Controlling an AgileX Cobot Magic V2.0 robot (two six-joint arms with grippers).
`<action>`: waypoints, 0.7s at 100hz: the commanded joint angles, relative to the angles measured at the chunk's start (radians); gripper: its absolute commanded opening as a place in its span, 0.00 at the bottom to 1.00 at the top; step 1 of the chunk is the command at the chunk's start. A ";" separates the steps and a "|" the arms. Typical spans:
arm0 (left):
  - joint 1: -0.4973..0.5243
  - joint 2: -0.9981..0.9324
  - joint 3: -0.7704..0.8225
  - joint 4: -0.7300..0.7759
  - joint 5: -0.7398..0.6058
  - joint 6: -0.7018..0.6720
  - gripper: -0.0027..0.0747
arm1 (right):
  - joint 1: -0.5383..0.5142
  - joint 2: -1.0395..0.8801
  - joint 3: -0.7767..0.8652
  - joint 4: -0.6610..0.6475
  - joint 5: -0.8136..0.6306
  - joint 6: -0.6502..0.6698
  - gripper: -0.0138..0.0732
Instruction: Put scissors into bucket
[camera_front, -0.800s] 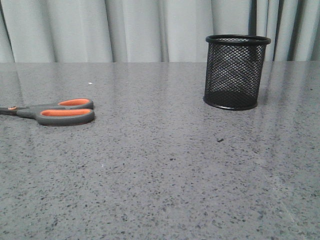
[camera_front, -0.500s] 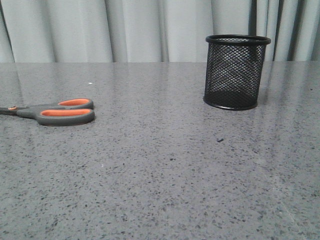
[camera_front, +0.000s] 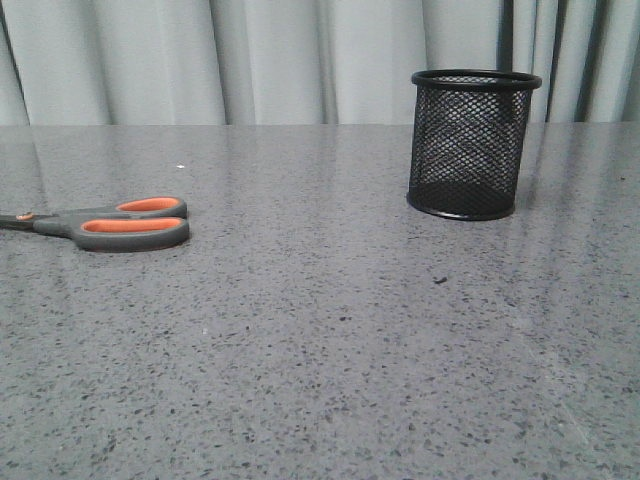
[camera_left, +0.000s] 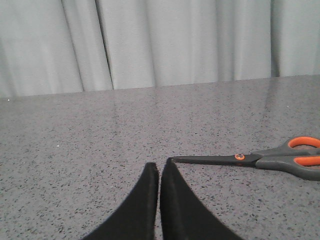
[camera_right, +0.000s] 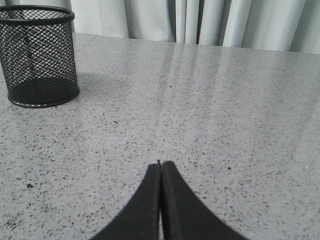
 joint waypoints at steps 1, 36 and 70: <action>0.002 -0.024 0.016 -0.011 -0.073 -0.009 0.01 | -0.006 -0.021 0.025 -0.018 -0.090 -0.006 0.08; 0.002 -0.024 0.016 -0.011 -0.073 -0.009 0.01 | -0.006 -0.021 0.025 -0.016 -0.104 -0.006 0.08; 0.002 -0.024 0.016 -0.152 -0.073 -0.009 0.01 | -0.006 -0.021 0.025 0.131 -0.137 -0.006 0.08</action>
